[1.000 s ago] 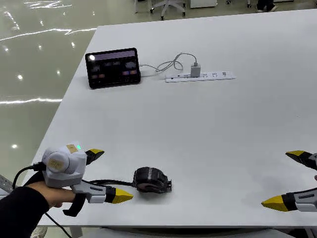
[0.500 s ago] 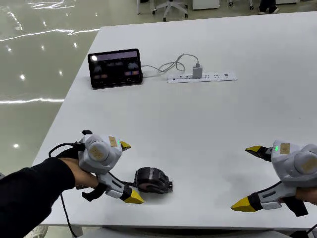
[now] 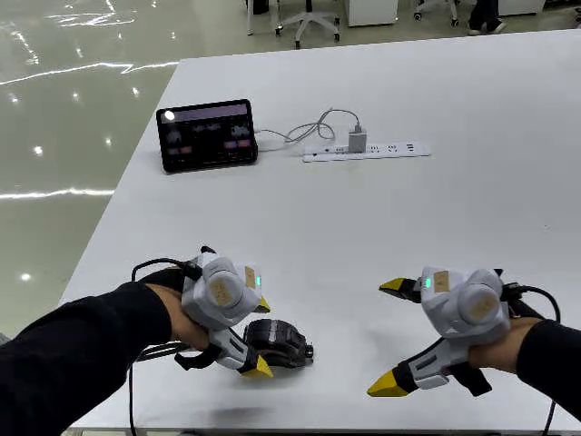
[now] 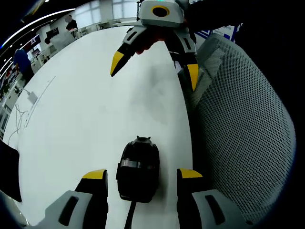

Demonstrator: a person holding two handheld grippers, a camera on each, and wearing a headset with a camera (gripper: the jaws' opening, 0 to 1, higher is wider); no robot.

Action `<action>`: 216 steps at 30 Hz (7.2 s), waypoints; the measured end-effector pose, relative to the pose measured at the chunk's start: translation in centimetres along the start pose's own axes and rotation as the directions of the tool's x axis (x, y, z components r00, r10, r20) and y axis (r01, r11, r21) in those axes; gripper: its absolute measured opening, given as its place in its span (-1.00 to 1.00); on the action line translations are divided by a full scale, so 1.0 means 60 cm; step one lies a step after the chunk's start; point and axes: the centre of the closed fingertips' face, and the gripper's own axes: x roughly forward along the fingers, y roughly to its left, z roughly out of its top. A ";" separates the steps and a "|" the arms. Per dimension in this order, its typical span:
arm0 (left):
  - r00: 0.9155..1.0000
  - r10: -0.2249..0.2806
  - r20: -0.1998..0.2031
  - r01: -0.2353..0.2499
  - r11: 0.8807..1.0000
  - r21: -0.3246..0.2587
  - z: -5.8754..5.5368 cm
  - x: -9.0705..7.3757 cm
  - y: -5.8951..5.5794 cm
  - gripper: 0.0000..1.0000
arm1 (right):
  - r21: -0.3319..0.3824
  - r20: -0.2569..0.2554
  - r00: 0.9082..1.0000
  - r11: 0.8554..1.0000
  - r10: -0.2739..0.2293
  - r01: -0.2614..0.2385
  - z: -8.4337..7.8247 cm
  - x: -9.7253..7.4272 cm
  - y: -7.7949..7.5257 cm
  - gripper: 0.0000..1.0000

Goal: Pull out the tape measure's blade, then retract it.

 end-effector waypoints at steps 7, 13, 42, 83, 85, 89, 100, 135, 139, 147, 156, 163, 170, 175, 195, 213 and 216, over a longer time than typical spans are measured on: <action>1.000 0.016 -0.023 -0.014 0.998 0.058 0.003 0.001 0.009 -0.34 | -0.029 -0.013 0.999 0.999 0.031 -0.032 0.014 0.039 0.009 0.57; 0.999 0.009 -0.035 -0.007 0.999 0.041 0.003 0.004 0.007 -0.41 | -0.056 -0.024 0.999 0.998 0.023 -0.025 0.019 0.064 -0.001 0.15; 0.997 0.025 -0.069 -0.022 0.999 0.041 0.002 0.007 0.010 -0.40 | -0.136 -0.126 0.990 0.988 0.062 -0.079 -0.008 0.159 0.016 -0.77; 0.998 0.022 -0.063 -0.021 1.000 0.015 0.002 0.007 0.009 -0.41 | -0.137 -0.163 0.985 0.987 0.057 -0.080 -0.033 0.129 0.010 -0.78; 0.998 0.022 -0.062 -0.021 1.000 0.013 0.002 0.007 0.010 -0.41 | -0.137 -0.165 0.985 0.987 0.057 -0.080 -0.033 0.130 0.008 -0.76; 0.998 0.021 -0.062 -0.020 1.000 0.010 0.002 0.007 0.010 -0.41 | -0.118 -0.152 0.987 0.990 0.054 -0.073 -0.027 0.141 0.010 -0.76; 0.998 0.026 -0.050 -0.026 1.000 -0.004 0.001 0.006 0.010 -0.41 | -0.106 -0.157 0.986 0.992 0.048 -0.065 -0.031 0.135 0.008 -0.82; 1.000 0.021 -0.013 -0.021 0.999 -0.041 0.002 0.006 0.010 -0.41 | -0.086 -0.160 0.986 0.994 0.046 -0.060 -0.050 0.108 -0.003 -0.81; 1.000 0.020 -0.015 -0.020 0.999 -0.039 0.002 0.006 0.010 -0.41 | -0.086 -0.162 0.986 0.994 0.047 -0.061 -0.051 0.107 -0.003 -0.81; 1.000 0.019 -0.015 -0.019 0.999 -0.038 0.002 0.006 0.010 -0.41 | -0.079 -0.166 0.985 0.995 0.046 -0.060 -0.055 0.103 -0.004 -0.81; 1.000 0.020 -0.014 -0.021 0.999 -0.039 0.001 0.006 0.010 -0.41 | -0.071 -0.173 0.984 0.996 0.048 -0.061 -0.060 0.098 -0.005 -0.81; 1.000 0.019 -0.013 -0.020 0.999 -0.041 0.002 0.006 0.011 -0.41 | -0.066 -0.176 0.983 0.996 0.045 -0.057 -0.067 0.089 -0.010 -0.81; 1.000 0.018 -0.012 -0.019 0.999 -0.041 0.002 0.006 0.010 -0.41 | -0.062 -0.177 0.983 0.997 0.043 -0.055 -0.070 0.085 -0.011 -0.81; 1.000 0.018 -0.012 -0.019 0.999 -0.040 0.002 0.006 0.010 -0.41 | -0.063 -0.179 0.983 0.996 0.043 -0.055 -0.072 0.083 -0.012 -0.81; 1.000 0.029 -0.010 -0.029 0.998 -0.053 0.002 0.006 0.011 -0.41 | -0.057 -0.181 0.983 0.997 0.031 -0.042 -0.080 0.071 -0.014 -0.81; 1.000 0.027 -0.003 -0.027 0.998 -0.050 0.003 0.006 0.010 -0.41 | -0.065 -0.184 0.983 0.997 0.027 -0.039 -0.090 0.059 -0.017 -0.81; 1.000 0.026 -0.003 -0.026 0.998 -0.050 0.003 0.006 0.010 -0.41 | -0.063 -0.182 0.983 0.997 0.025 -0.037 -0.092 0.057 -0.016 -0.81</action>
